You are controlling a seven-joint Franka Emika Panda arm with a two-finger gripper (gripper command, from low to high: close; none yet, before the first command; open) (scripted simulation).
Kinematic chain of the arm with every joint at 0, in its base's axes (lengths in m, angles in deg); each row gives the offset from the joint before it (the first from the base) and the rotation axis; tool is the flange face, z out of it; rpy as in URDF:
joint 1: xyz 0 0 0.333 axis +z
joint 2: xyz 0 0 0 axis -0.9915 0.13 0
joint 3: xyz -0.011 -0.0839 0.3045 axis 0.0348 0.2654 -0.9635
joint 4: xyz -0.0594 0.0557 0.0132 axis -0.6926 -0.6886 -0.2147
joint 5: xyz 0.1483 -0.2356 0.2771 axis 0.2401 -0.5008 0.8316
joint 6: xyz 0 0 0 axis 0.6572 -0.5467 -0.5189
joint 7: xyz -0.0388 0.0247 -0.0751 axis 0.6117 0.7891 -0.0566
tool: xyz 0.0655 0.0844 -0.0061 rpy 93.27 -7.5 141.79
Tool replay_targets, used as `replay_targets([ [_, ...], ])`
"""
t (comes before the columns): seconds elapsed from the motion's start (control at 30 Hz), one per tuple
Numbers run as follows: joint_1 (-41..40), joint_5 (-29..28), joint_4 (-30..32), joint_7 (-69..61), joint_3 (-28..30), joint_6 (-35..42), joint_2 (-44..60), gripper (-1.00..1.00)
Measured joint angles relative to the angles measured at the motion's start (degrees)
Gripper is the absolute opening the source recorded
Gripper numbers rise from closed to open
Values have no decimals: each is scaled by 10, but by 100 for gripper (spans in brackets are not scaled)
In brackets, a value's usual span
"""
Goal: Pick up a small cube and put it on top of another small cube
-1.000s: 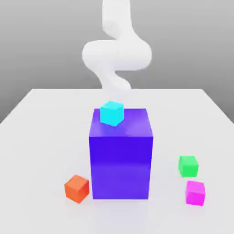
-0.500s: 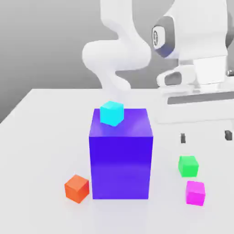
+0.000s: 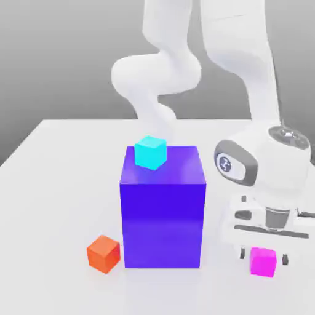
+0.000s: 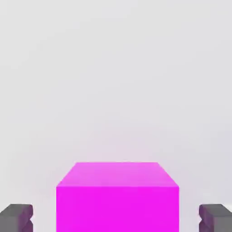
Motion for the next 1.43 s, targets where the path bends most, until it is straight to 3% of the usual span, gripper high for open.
replay_targets([
  [0.17, -4, 5, 3, -4, -5, 9, -12, -100],
  [0.37, -30, 90, 34, -39, -56, 85, -121, -100],
  [0.6, 5, 209, 94, 42, -98, 111, -215, -100],
  [0.8, 25, 239, 146, 167, -117, 131, -289, -100],
  [0.93, 19, 225, 179, 266, -143, 138, -326, -100],
  [1.27, -46, 37, 175, 414, -161, 62, -225, -100],
  [1.43, -46, 16, 176, 429, -160, 10, -180, -100],
])
